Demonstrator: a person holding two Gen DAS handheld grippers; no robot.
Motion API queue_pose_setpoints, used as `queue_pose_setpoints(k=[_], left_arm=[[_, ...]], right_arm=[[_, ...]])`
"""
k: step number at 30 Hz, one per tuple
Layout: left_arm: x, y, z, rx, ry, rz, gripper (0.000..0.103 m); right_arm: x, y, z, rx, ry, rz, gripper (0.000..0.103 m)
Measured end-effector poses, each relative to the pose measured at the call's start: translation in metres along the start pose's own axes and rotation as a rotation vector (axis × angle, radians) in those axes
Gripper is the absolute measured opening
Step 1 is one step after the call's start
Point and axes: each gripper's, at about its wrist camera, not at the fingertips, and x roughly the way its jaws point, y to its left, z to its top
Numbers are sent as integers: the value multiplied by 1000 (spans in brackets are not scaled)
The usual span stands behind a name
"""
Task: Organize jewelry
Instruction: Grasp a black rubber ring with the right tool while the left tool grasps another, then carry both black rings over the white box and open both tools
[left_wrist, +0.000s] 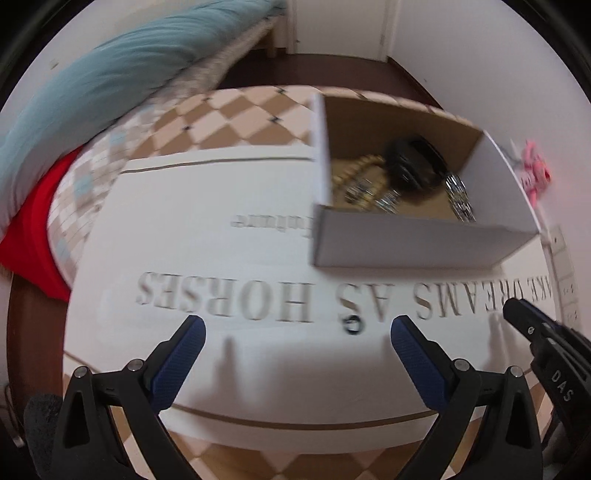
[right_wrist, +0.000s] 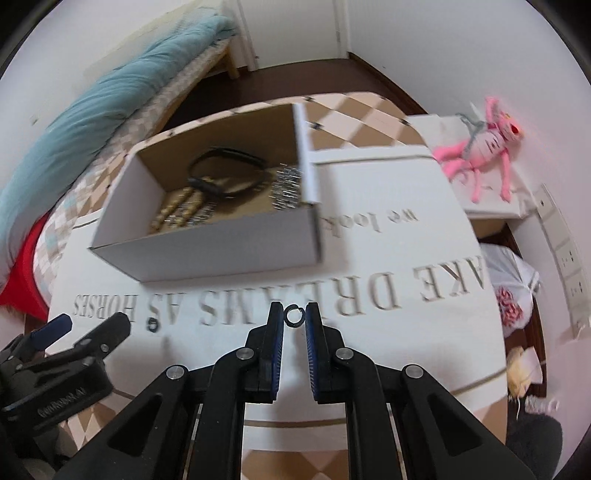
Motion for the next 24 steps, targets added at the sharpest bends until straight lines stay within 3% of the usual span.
queue_pose_setpoints(k=[3,5,8,9,11,19,24], left_arm=[[8,-16,-3,41,17,3,81],[10,-24,-7,50,31,-9,56],[12,-27,-9,50,30,-27,33],[11,-29,-9,56,24,-24,30],[10,-34,-9,67,20,-31,10],[12,-28,-4,74,14,-48,10],[-18,-28,3,70,-27,-101,10]], right_arm=[[-1,-14,-3,27,5,-12,12],[-4,-20,-4,39,1,-17,12],[-7,-28,-8,53,-1,-17,12],[-7,-29,-9,56,2,-16,12],[-6,-30,-11,55,4,-17,12],[-10,-36,-9,63,-7,-18,12],[-25,-30,-3,57,-36,10,12]])
